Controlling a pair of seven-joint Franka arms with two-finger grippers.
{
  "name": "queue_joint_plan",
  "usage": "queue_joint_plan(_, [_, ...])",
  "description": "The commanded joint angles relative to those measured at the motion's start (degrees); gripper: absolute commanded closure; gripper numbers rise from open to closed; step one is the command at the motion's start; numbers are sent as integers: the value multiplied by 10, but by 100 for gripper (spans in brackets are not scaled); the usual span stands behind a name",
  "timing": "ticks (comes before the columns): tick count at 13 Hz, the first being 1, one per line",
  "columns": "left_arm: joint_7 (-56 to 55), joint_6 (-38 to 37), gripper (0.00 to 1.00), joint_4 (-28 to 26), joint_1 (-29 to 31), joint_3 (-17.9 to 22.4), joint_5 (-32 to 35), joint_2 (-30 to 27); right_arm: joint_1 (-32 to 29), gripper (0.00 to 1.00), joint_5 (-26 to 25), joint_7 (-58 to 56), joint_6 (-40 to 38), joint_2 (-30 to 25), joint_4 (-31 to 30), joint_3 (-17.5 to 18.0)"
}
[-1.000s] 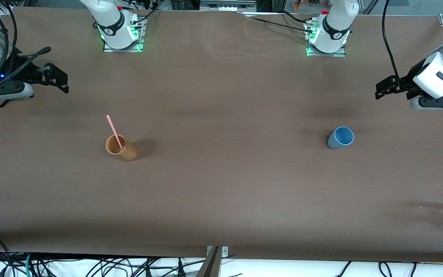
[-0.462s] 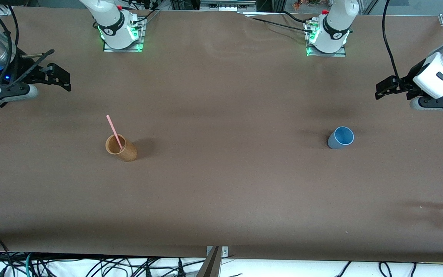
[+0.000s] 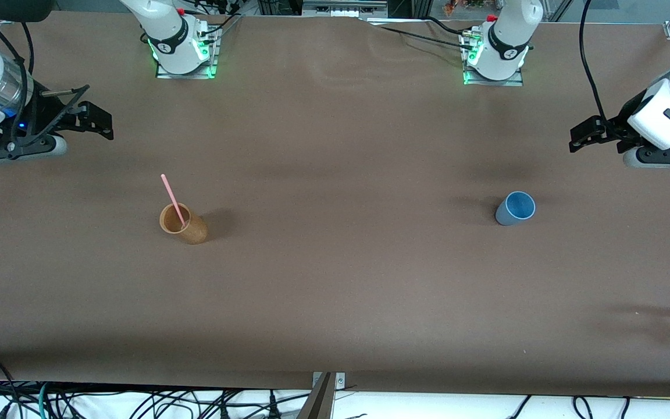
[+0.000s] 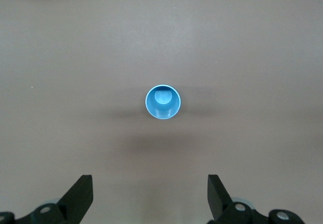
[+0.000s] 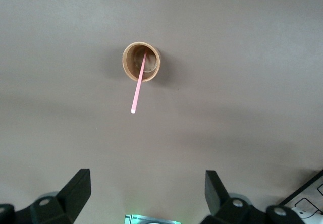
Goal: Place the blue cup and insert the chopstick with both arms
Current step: 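Reach the right gripper to the chopstick while the left gripper reaches the cup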
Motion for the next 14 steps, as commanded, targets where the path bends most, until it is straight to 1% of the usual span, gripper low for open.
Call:
queue_joint_plan(1, [10, -4, 0, 21, 2, 0, 0, 15, 0, 0, 8, 3, -3, 6, -2, 1])
queue_joint_plan(4, [9, -4, 0, 21, 2, 0, -1, 15, 0, 0, 4, 5, 24, 15, -27, 2])
queue_joint_plan(6, [11, -4, 0, 21, 0, -1, -2, 16, 0, 0, 6, 7, 74, 19, -66, 3])
queue_joint_plan(8, [13, -2, 0, 20, -7, -3, -2, 20, 0, 0, 6, 8, 117, 47, -81, 8])
queue_joint_plan(11, [8, -1, 0, 22, -33, -8, -1, 76, 0, 0, 5, 5, 178, 104, -82, 16])
queue_joint_plan(12, [7, 4, 0, 20, -33, -8, -2, 90, 0, 0, 5, 3, 198, 118, -84, 19])
queue_joint_plan(14, [8, 65, 0, 5, -35, -10, -1, 128, 1, 1, 4, 4, 248, 139, -97, 28])
